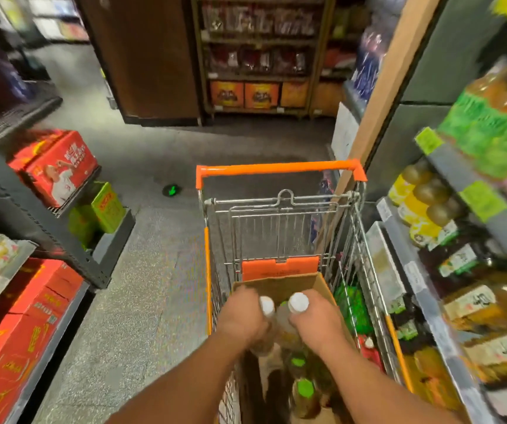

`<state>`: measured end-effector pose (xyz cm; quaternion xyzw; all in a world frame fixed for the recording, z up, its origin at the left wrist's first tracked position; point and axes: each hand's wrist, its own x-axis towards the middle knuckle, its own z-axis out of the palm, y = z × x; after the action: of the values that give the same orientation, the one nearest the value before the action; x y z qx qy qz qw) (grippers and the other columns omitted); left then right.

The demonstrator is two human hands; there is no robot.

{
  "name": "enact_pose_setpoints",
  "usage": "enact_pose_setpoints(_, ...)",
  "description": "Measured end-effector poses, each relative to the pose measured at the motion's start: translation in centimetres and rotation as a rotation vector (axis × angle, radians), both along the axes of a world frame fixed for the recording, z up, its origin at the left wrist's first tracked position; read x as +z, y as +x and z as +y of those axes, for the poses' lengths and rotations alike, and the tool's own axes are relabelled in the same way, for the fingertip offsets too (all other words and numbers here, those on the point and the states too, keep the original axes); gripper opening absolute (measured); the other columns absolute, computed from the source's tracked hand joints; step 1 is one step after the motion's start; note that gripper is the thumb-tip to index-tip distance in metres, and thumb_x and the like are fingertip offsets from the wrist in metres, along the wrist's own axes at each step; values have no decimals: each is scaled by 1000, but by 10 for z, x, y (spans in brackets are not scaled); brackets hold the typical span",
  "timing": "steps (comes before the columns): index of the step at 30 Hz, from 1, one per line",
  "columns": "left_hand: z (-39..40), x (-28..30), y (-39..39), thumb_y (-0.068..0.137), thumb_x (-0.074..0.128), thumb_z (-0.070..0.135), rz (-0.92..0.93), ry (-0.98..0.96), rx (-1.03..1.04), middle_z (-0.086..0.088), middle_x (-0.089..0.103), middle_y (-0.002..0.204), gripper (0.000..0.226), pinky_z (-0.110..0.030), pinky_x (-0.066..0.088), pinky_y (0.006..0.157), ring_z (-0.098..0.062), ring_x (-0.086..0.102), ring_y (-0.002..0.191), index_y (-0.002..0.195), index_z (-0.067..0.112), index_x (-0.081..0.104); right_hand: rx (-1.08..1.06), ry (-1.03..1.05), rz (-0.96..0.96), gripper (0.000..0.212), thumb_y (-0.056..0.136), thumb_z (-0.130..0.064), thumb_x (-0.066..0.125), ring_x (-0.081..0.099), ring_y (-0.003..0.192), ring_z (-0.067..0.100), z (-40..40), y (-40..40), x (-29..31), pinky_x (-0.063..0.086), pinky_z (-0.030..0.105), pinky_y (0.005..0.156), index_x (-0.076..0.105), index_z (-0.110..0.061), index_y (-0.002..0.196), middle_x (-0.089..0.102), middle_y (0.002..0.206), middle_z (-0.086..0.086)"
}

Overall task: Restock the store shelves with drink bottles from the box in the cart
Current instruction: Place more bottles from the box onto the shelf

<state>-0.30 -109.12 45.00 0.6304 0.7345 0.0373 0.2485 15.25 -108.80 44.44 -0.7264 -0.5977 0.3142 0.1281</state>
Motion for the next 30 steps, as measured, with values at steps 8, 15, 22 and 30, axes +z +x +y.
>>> enact_pose_setpoints(8, -38, 131, -13, 69, 75, 30, -480, 209, -113, 8, 66, 85, 29, -24, 43, 63, -13, 60, 80, 97, 23, 68, -360, 246, 221, 17, 79, -11, 64, 61, 90, 29, -92, -16, 139, 46, 31, 72, 61, -19, 94, 66, 91, 6)
enact_pose_setpoints(15, -92, 213, 17, 74, 78, 25, -774, 295, -292, 14, 69, 74, 14, -9, 41, 55, -2, 62, 73, 84, 25, 69, -552, 437, 374, 24, 78, -23, 72, 61, 85, 21, -165, 3, 215, 48, 33, 71, 61, -21, 100, 65, 92, 1)
enact_pose_setpoints(22, -161, 264, 67, 77, 77, 11, -980, 225, -469, 4, 76, 84, 12, -32, 56, 75, -14, 71, 83, 86, 19, 75, -656, 598, 270, 20, 79, -26, 69, 60, 88, 15, -251, 50, 264, 48, 32, 72, 57, -29, 95, 64, 94, -10)
enact_pose_setpoints(30, -236, 294, 121, 78, 78, 16, -1055, 141, -714, 10, 75, 82, 11, -23, 55, 67, -6, 70, 78, 84, 24, 76, -822, 691, 124, 16, 84, -32, 64, 59, 83, 8, -359, 79, 301, 51, 33, 74, 56, -31, 97, 63, 92, -11)
